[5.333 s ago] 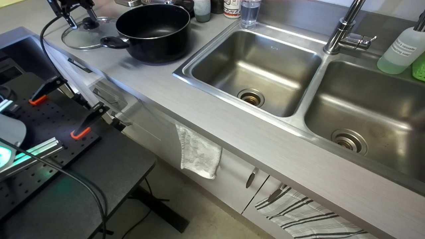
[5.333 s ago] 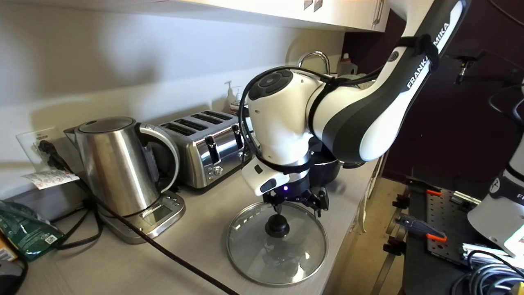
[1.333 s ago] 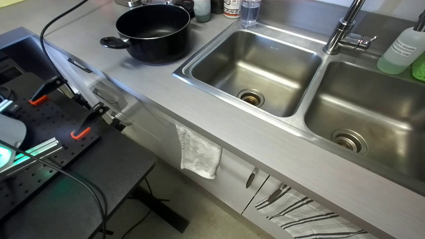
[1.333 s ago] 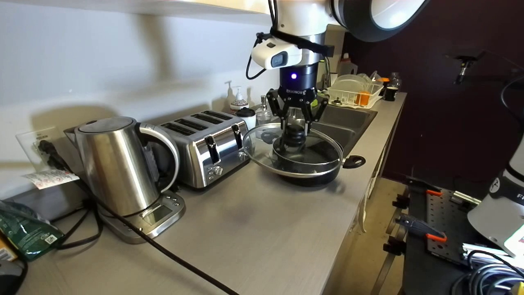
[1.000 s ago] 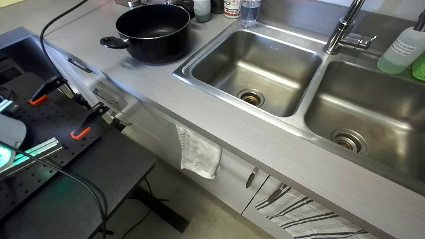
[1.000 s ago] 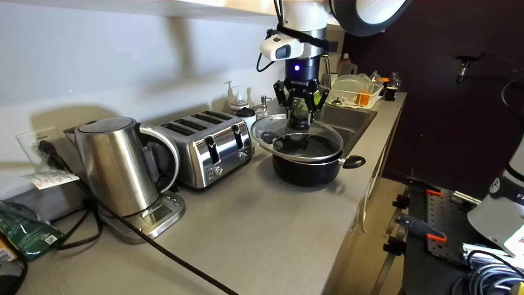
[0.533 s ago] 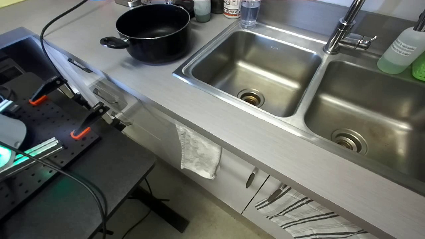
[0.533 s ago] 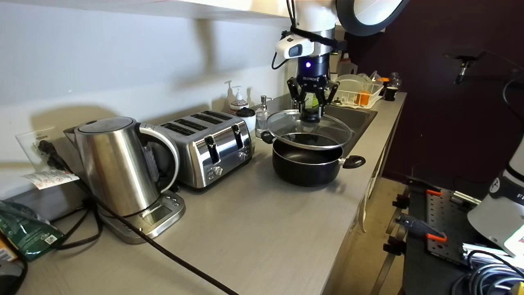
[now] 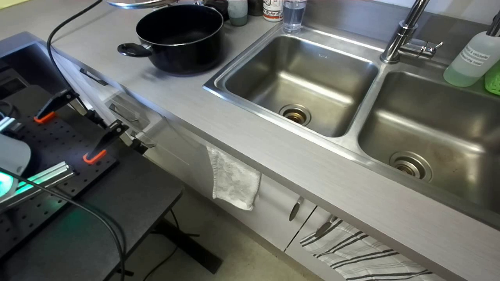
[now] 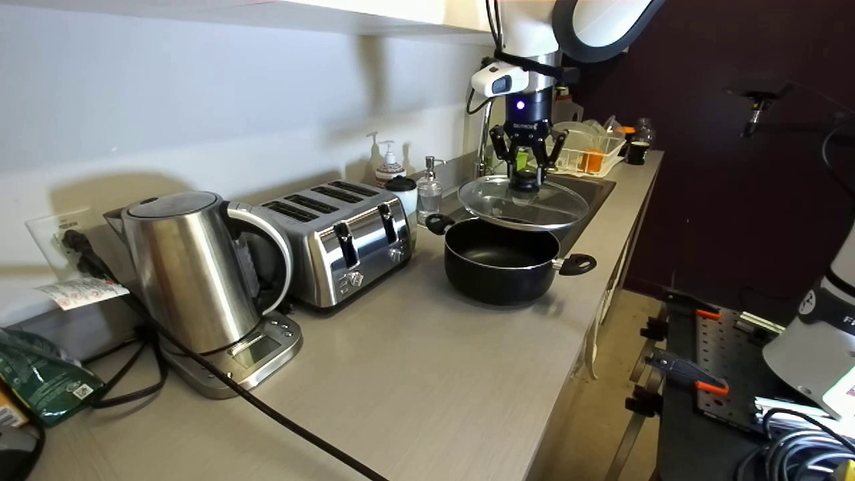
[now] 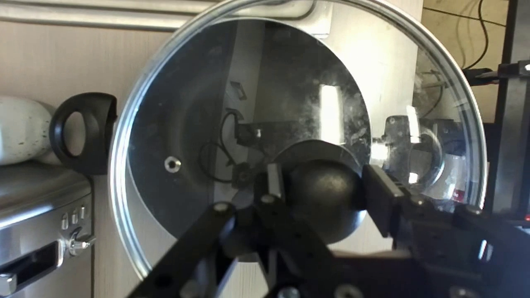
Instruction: Place the lid on the pot
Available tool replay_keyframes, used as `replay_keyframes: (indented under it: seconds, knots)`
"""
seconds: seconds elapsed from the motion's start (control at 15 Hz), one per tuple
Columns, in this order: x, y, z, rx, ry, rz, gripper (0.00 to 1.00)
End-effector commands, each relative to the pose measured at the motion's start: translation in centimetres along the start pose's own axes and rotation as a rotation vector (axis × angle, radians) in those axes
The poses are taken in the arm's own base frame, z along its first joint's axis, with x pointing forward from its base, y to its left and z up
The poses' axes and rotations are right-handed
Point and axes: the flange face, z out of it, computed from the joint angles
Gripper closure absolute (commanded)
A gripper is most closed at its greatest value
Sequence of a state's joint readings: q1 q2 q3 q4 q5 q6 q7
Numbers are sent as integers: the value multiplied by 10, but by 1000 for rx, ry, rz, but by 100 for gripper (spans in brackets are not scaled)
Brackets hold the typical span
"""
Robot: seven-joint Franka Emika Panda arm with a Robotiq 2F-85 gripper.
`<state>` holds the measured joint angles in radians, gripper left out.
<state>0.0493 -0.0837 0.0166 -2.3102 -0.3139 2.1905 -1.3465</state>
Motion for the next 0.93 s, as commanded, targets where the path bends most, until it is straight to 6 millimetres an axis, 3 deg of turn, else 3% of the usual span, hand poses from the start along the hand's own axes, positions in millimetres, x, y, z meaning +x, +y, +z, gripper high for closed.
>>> replay_keyframes:
  seconds: [0.0, 0.87]
  knots:
    - [-11, 3, 4, 11, -1, -31, 75]
    - [0, 25, 49, 39, -25, -135, 75]
